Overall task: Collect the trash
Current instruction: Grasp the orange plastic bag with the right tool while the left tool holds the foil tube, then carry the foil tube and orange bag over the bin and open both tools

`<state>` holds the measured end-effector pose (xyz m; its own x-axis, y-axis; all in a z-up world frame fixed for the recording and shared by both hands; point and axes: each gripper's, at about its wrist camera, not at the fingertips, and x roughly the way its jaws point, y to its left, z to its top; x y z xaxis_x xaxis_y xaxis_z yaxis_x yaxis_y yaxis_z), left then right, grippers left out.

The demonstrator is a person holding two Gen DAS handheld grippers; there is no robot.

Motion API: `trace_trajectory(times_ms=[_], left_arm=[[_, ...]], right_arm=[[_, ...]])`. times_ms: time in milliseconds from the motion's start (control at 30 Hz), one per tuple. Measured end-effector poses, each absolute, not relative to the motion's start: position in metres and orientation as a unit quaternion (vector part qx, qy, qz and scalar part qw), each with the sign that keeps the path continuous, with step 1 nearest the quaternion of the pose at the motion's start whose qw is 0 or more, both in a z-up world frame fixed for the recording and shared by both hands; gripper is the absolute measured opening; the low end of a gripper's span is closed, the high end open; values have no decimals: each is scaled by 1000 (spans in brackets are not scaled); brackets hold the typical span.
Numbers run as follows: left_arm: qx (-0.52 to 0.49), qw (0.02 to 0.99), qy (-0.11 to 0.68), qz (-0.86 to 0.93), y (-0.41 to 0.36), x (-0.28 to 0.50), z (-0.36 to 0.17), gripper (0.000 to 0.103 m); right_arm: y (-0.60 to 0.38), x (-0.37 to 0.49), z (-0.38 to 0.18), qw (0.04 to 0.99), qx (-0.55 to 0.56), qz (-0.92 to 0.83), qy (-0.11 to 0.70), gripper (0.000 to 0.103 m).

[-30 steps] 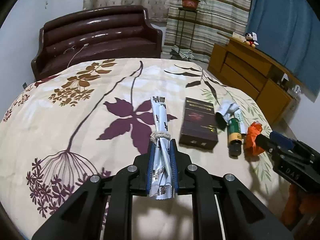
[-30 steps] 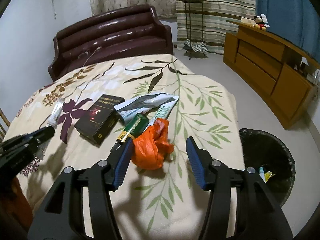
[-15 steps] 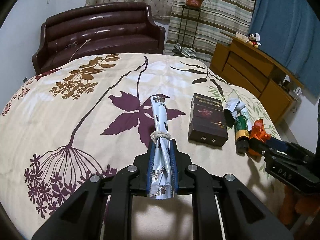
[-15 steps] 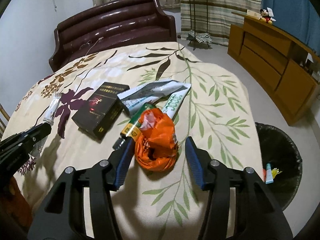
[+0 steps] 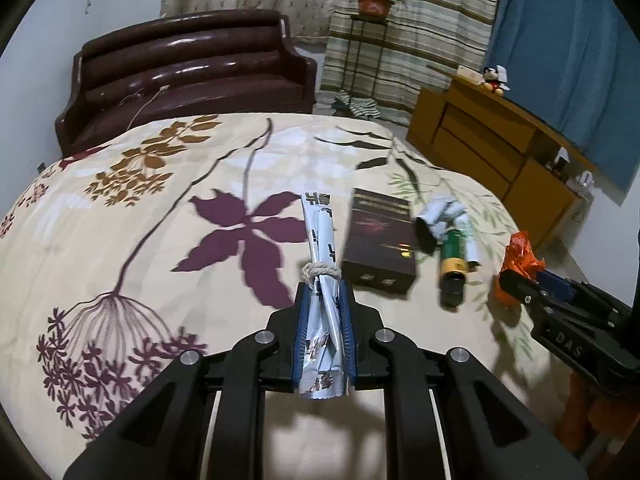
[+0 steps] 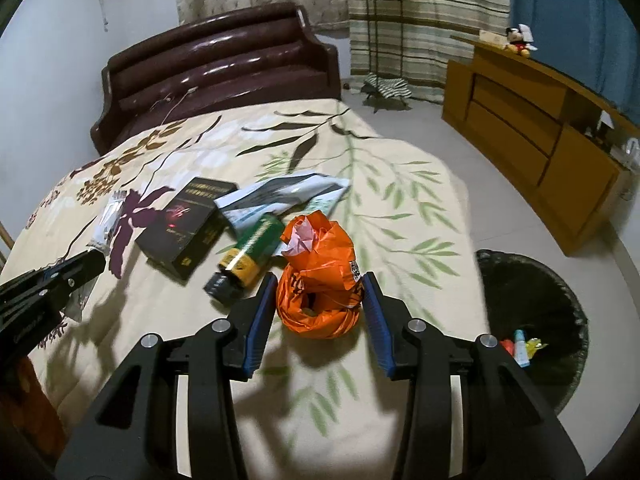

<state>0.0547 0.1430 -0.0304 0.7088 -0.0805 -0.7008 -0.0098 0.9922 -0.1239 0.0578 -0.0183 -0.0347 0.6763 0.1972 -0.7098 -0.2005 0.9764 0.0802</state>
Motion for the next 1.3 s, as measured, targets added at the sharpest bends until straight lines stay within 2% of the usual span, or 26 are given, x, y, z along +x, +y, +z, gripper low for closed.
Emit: trace_trajectory(times_ms=[833,1300], left_arm=[[8,915,370,-161,-36,66,-30,16],[45,906,375,-190,-101,78,-37,16]], right_arm=[[-171,32,-34,929,38,-26,367,42],[-217,30,-43,928,59,-54,364,42]])
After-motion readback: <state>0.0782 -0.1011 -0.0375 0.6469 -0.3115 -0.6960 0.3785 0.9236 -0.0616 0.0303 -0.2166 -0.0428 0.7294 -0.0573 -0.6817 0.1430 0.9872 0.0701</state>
